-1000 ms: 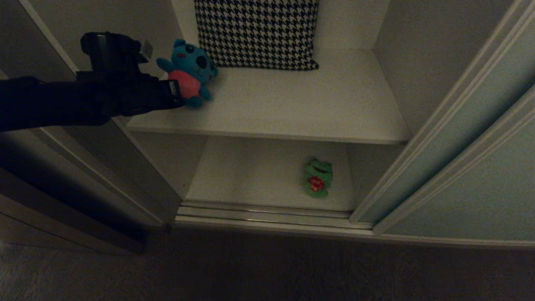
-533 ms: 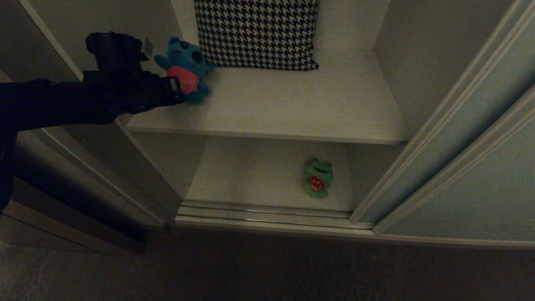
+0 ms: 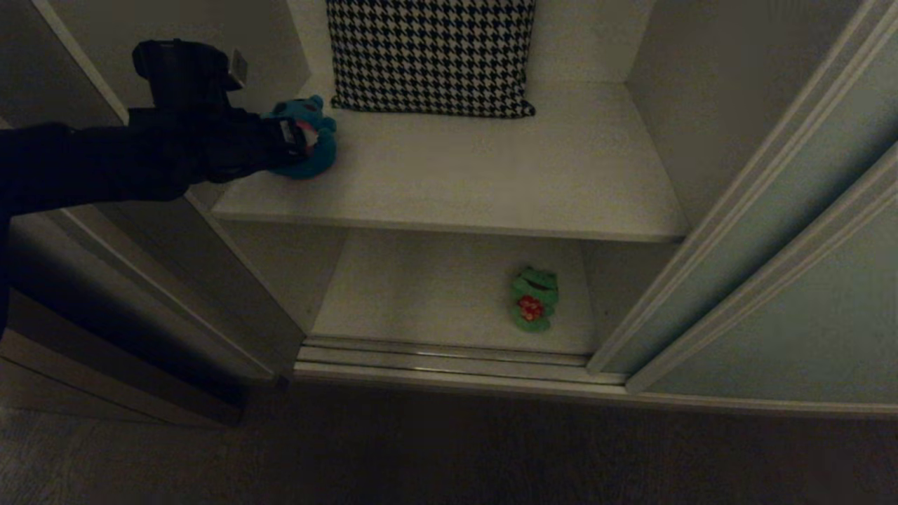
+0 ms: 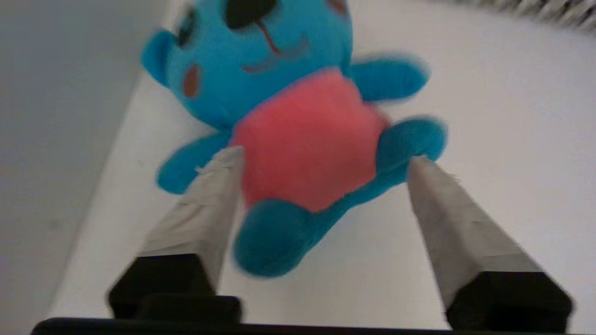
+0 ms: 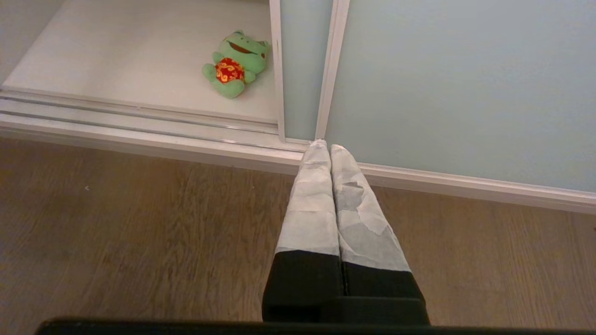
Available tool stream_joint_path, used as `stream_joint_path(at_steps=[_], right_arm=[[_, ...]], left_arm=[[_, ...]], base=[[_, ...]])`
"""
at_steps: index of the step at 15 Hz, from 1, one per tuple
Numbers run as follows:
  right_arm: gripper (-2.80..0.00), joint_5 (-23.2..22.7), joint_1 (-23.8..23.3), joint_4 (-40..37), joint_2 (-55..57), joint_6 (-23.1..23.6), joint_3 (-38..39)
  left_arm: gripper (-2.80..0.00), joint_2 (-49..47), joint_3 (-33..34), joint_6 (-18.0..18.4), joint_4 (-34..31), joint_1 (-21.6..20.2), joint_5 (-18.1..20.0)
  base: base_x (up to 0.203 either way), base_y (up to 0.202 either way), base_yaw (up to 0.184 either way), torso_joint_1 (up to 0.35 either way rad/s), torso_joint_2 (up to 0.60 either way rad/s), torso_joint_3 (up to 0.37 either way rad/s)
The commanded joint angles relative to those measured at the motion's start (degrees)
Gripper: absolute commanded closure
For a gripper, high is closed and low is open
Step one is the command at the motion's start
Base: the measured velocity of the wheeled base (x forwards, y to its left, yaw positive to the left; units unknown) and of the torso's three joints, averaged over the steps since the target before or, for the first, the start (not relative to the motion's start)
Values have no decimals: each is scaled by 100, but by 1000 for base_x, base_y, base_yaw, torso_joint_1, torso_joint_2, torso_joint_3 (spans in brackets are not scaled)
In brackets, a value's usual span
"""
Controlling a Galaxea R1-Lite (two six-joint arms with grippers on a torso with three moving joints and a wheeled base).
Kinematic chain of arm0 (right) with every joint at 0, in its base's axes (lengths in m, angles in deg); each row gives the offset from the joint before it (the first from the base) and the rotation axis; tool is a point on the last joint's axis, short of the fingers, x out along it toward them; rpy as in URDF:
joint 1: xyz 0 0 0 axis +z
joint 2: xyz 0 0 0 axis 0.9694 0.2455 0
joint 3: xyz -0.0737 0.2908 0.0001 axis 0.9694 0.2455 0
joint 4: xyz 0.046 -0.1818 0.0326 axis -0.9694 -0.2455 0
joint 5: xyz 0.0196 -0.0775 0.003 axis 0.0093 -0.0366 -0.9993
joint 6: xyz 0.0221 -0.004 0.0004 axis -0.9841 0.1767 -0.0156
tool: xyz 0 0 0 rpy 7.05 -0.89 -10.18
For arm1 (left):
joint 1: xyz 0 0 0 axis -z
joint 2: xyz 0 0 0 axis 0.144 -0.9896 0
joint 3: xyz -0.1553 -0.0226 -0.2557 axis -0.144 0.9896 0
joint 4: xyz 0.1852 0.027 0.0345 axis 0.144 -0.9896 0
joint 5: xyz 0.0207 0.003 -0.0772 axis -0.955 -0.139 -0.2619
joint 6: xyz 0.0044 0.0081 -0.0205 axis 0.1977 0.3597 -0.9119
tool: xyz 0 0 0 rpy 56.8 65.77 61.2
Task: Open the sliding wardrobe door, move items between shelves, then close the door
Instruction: Place the blue doll on the higher shelf, then place the green doll on the higher shelf
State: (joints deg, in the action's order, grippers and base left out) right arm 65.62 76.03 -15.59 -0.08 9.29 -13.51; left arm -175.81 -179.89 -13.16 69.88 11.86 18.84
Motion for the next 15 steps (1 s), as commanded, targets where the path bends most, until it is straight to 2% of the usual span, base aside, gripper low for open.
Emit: stream_joint_path(at_steps=[1,6,8,10,12,15], right_arm=[[0,-2,2,-1,7,0,9],[0,-2,2,-1,7,0,9],[0,6,2,-1,7,0,9],[0,4,2,-1,-1,2,9],[0,6,2,-1,-1,0,9],[0,-2,2,-1,-1,6,9]], left_arm=[[-280,559,113,-68,-10,1,12],[-280,2529,1438,-47,-44,43,147],[-280,3581,2224,36,-203,95,203],[-280,4814,3527,364,-562,111,310],[-280,6163,5113,783,-892,113,433],[-280,8224,7243,1125,-1189,-55,552]], base=[[0,0,0,0,0,0],[0,0,0,0,0,0],[0,0,0,0,0,0],[0,0,0,0,0,0],[0,0,0,0,0,0],[0,0,0,0,0,0]])
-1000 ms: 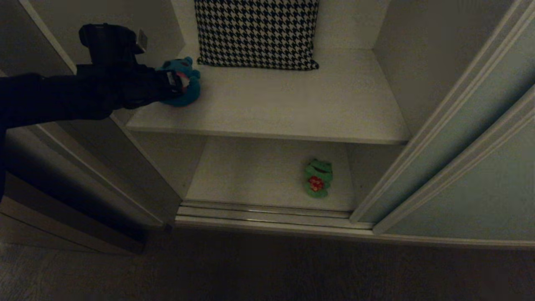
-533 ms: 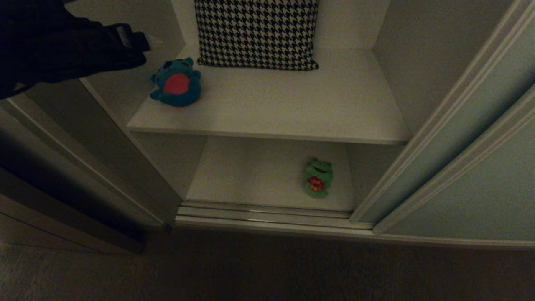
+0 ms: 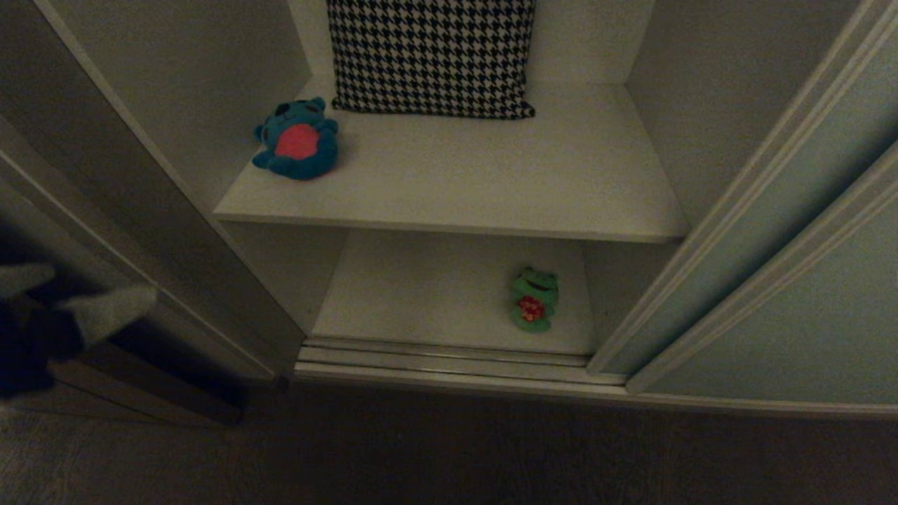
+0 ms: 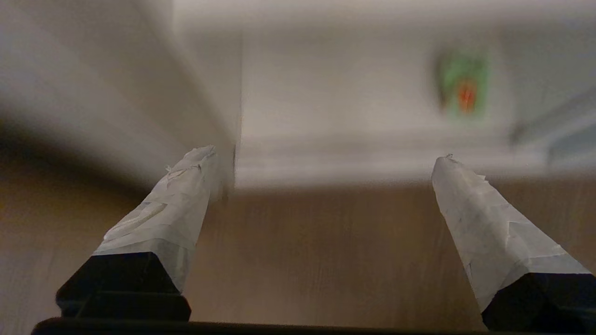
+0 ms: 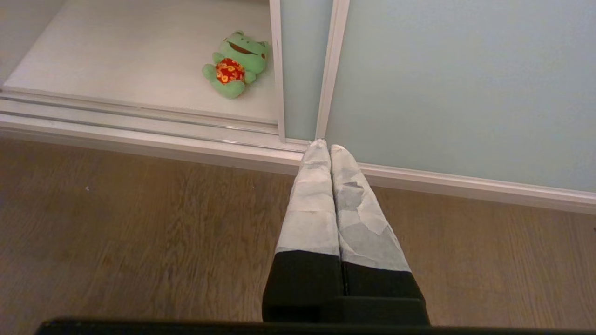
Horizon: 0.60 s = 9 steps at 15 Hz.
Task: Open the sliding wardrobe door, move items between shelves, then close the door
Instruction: Place the green doll on the higher shelf
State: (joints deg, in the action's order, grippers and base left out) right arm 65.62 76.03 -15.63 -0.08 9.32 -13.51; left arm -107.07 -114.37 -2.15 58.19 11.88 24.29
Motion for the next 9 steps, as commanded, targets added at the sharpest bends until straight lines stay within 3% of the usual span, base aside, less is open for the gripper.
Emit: stream_joint_path(at_steps=[1,5,8,9], right_arm=[[0,-2,2,3,-1,4,9],[0,4,2,3,-1,3,9],[0,-2,2,3,-1,6,9],[0,4,2,3,-1,-1,9]], left_arm=[[-280,1982,1283,99,-116,-116,35],[-280,3970,3273,271,-521,-245,83],[-280,4829,3746,455,-725,-277,99],[-280,4843,3862,465,-744,-280,-96]], base=[[0,0,0,0,0,0],[0,0,0,0,0,0],[0,0,0,0,0,0],[0,0,0,0,0,0]])
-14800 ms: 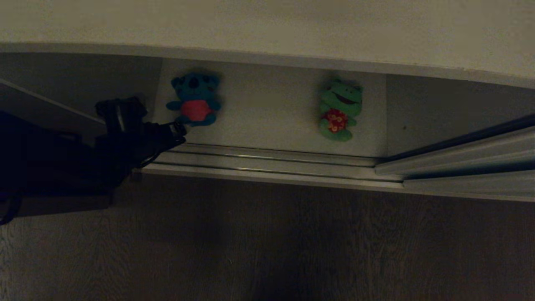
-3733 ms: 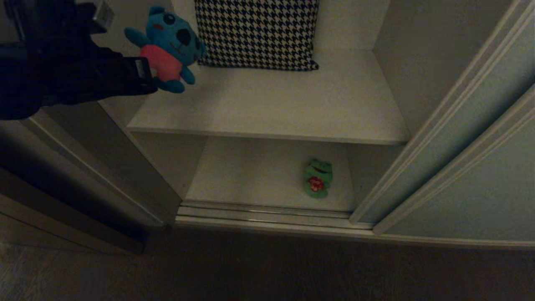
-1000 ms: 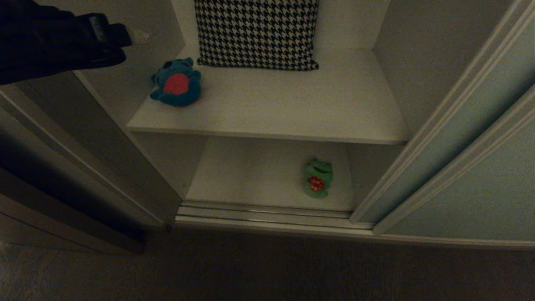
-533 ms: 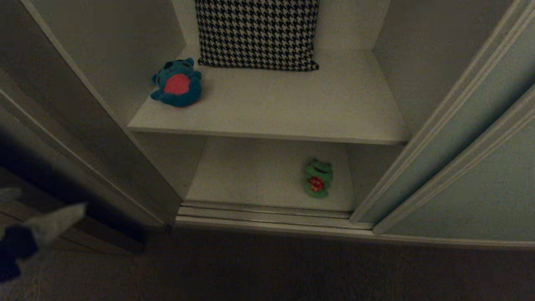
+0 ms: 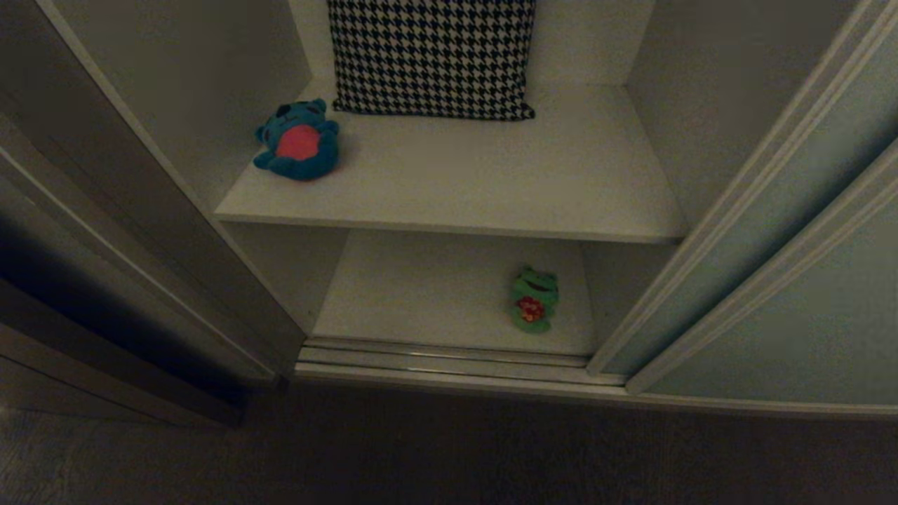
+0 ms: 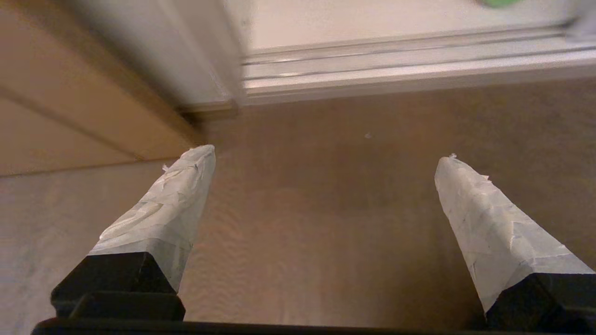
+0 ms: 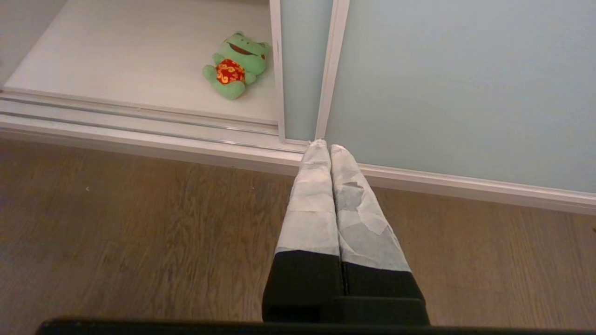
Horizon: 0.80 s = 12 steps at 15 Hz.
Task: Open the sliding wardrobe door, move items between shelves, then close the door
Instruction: Place the green doll on the higher shelf
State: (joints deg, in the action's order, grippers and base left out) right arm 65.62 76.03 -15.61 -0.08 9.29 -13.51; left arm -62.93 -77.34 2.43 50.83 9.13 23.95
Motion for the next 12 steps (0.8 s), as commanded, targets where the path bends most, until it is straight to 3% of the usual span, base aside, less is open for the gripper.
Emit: stream_joint_path(at_steps=[1,9,10,12], right_arm=[[0,-2,2,2,-1,0,9],[0,-2,2,2,-1,0,9],[0,-2,2,2,-1,6,9],[0,-2,2,2,-1,9,9]], left_arm=[[-280,429,177,-73,6,-6,-152],[-280,429,244,-264,237,-6,-226],[0,429,263,-244,266,-6,-229],[0,429,297,-247,317,-6,-238]], base=[[0,0,0,0,0,0],[0,0,0,0,0,0],[0,0,0,0,0,0],[0,0,0,0,0,0]])
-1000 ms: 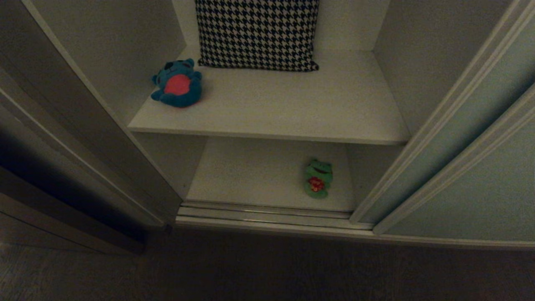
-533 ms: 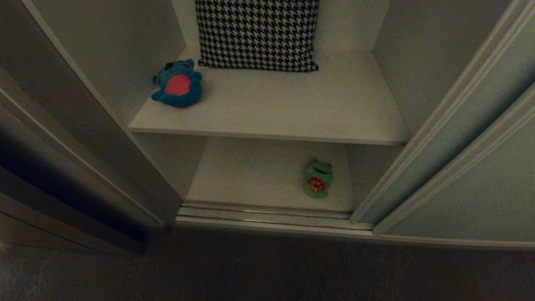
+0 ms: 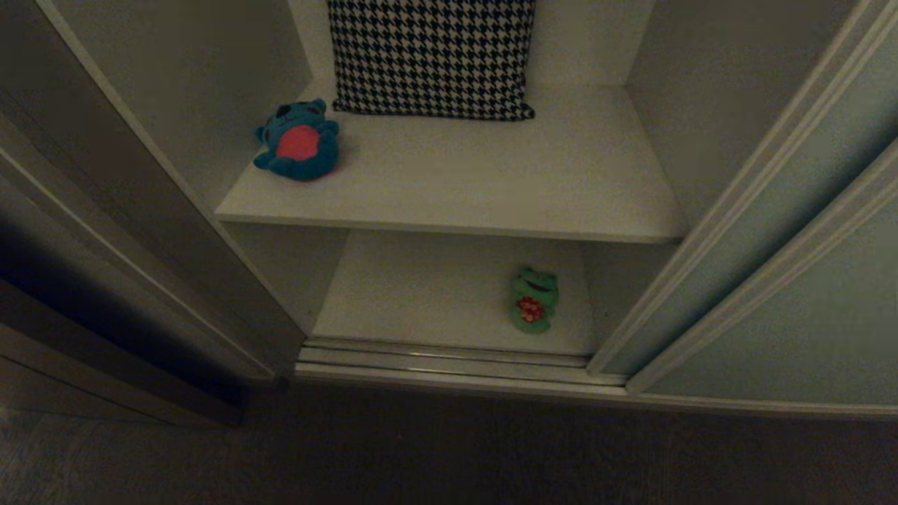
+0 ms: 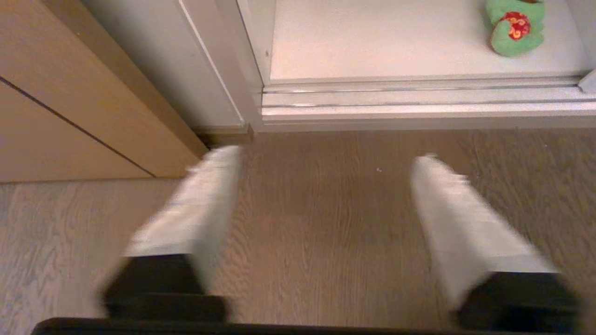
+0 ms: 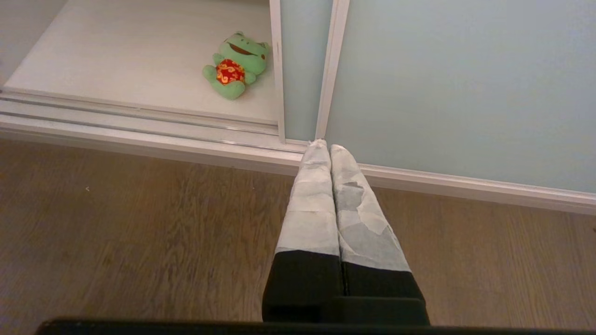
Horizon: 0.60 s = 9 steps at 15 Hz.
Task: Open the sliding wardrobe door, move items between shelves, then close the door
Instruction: Place the green doll on the higher shelf
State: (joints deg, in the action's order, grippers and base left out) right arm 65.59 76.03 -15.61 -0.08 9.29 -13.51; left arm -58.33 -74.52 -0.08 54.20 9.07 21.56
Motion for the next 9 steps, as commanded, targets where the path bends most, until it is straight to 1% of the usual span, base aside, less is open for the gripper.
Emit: stream_joint_path(at_steps=[1,6,7,9], right_arm=[[0,9,2,1,-1,0,9],[0,0,2,1,-1,0,9],[0,0,2,1,-1,0,9],[0,1,2,1,-1,7,9]], left_arm=[[0,-31,16,4,-11,0,1],[0,-31,43,13,85,0,10],[0,-31,109,73,251,0,20],[0,-31,284,69,728,0,22]], base=[[0,0,0,0,0,0],[0,0,0,0,0,0],[0,0,0,0,0,0],[0,0,0,0,0,0]])
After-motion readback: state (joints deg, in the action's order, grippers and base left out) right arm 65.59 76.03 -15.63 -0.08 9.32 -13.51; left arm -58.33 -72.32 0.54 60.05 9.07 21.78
